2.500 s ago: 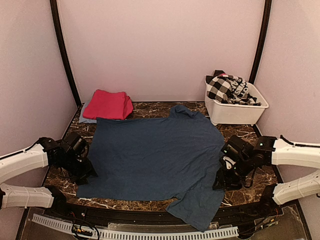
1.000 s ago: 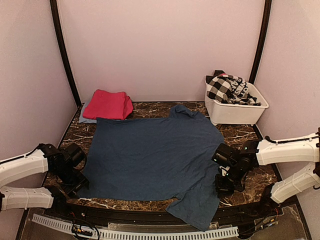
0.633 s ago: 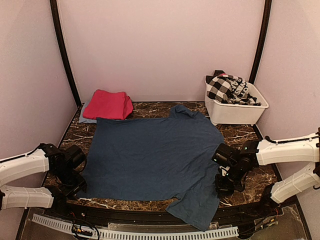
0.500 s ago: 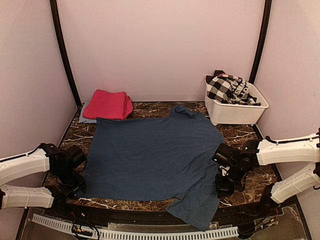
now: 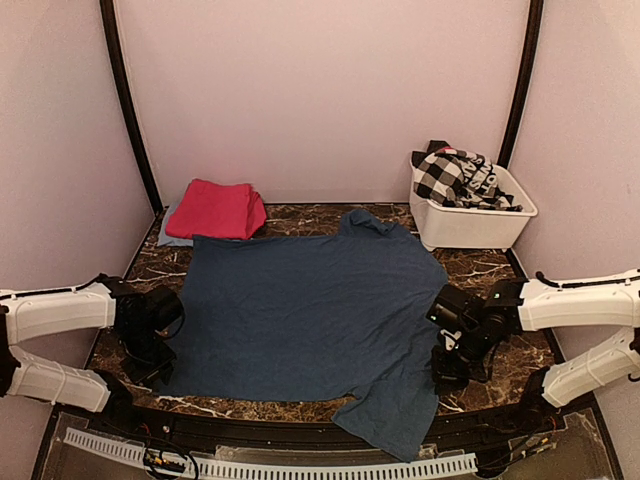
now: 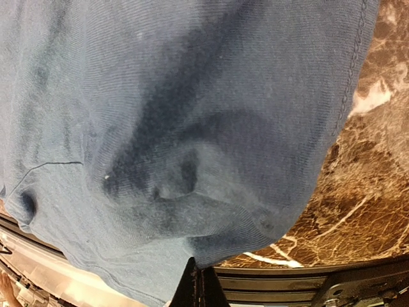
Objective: Fold and stack the mixed laundry pile
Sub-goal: Smooth out the flattened T-shirt at the center of the board, then pick up the flattened T-shirt from the center of the board.
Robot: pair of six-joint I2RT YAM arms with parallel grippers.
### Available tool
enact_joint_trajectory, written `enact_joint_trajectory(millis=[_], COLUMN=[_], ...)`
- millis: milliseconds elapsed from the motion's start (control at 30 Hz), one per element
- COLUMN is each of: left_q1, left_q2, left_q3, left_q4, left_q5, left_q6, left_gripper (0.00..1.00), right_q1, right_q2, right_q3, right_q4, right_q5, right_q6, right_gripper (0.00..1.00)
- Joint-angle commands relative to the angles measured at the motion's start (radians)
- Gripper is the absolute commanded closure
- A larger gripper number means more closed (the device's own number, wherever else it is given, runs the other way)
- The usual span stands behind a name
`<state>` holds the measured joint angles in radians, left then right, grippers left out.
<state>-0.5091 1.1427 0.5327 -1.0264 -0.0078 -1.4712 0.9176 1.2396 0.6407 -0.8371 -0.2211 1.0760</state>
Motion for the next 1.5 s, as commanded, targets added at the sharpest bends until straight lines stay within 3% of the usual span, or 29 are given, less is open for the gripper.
enact_joint_trajectory(millis=[0, 133, 267, 467, 667, 933, 1133, 1233, 1367, 1467], left_q1=[-0.005, -0.005, -0.005, -0.009, -0.014, -0.018, -0.024, -0.051, -0.066, -0.066], left_q2=[0.026, 0.021, -0.001, -0.085, -0.337, -0.261, -0.144, -0.118, -0.122, -0.125], left_q3=[0.035, 0.031, 0.010, -0.063, -0.102, -0.146, -0.214, -0.209, -0.207, -0.201], left_q4=[-0.012, -0.007, 0.012, 0.041, -0.008, 0.034, 0.168, 0.200, 0.226, 0.215], left_q5=[-0.035, -0.035, 0.022, 0.156, 0.080, 0.103, 0.139, 0.096, 0.066, 0.067], left_q6=[0.015, 0.006, 0.003, -0.093, -0.245, -0.261, -0.279, -0.286, -0.282, -0.276], left_gripper=[0.85, 1.00, 1.00, 0.86, 0.60, 0.67, 0.62, 0.70, 0.91, 1.00], right_q1=[0.008, 0.009, 0.009, 0.009, 0.009, 0.009, 0.007, 0.007, 0.007, 0.006], right_q2=[-0.016, -0.036, -0.052, -0.059, -0.053, -0.026, -0.057, -0.063, -0.062, -0.071], right_q3=[0.013, 0.011, 0.014, 0.032, 0.038, 0.073, 0.070, 0.064, 0.065, 0.068], right_q4=[-0.008, -0.011, -0.020, -0.031, -0.009, -0.024, -0.032, -0.032, -0.037, -0.040], right_q5=[0.000, -0.003, -0.001, 0.013, 0.010, 0.028, 0.030, 0.028, 0.026, 0.027], right_q6=[0.012, 0.020, 0.025, 0.022, 0.018, -0.006, 0.020, 0.027, 0.024, 0.027], right_gripper=[1.00, 1.00, 1.00, 1.00, 1.00, 1.00, 1.00, 1.00, 1.00, 1.00])
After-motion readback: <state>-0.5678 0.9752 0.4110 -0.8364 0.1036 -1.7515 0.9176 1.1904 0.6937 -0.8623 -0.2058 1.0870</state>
